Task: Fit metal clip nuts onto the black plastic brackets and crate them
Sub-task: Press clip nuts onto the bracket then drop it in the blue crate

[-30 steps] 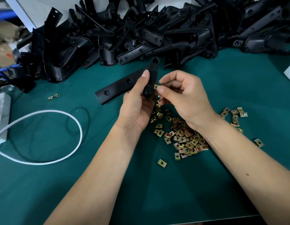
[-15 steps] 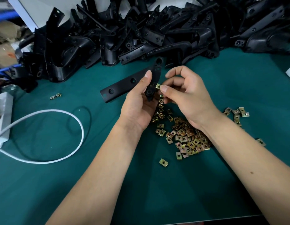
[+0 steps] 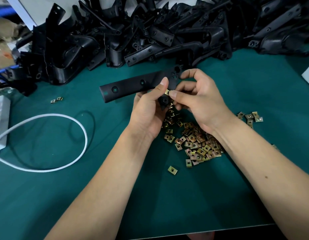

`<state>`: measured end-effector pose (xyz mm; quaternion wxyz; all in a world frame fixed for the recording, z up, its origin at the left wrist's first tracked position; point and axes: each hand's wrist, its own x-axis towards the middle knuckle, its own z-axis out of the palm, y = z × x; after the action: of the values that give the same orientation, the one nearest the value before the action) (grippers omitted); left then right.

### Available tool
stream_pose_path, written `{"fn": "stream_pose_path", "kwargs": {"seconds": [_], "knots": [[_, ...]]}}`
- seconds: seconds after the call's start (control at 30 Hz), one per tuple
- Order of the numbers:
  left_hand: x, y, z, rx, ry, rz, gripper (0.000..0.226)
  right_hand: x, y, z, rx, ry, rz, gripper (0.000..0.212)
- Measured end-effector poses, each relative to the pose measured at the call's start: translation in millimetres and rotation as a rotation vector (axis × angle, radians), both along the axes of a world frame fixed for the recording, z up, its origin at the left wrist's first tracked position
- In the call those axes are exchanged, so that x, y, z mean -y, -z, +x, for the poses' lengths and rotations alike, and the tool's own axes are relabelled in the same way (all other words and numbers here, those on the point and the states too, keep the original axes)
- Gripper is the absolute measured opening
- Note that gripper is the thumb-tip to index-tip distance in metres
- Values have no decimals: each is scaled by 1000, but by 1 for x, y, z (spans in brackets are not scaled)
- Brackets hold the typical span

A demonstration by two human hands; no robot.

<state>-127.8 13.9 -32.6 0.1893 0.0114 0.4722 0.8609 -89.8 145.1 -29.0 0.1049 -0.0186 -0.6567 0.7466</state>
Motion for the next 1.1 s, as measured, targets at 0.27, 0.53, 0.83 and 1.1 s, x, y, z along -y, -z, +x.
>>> {"fn": "stream_pose_path", "kwargs": {"seconds": [0.27, 0.53, 0.83, 1.1], "knots": [[1, -4, -1, -45, -110, -17, 38, -15, -10, 1, -38, 9, 212, 20], [18, -3, -17, 81, -234, 34, 22, -38, -17, 8, 71, -253, 1057, 29], [15, -1, -16, 65, -187, 23, 37, -20, -10, 6, 58, -361, 1209, 15], [16, -1, -18, 103, -168, 41, 30, -24, -11, 4, -50, -123, 816, 15]]}}
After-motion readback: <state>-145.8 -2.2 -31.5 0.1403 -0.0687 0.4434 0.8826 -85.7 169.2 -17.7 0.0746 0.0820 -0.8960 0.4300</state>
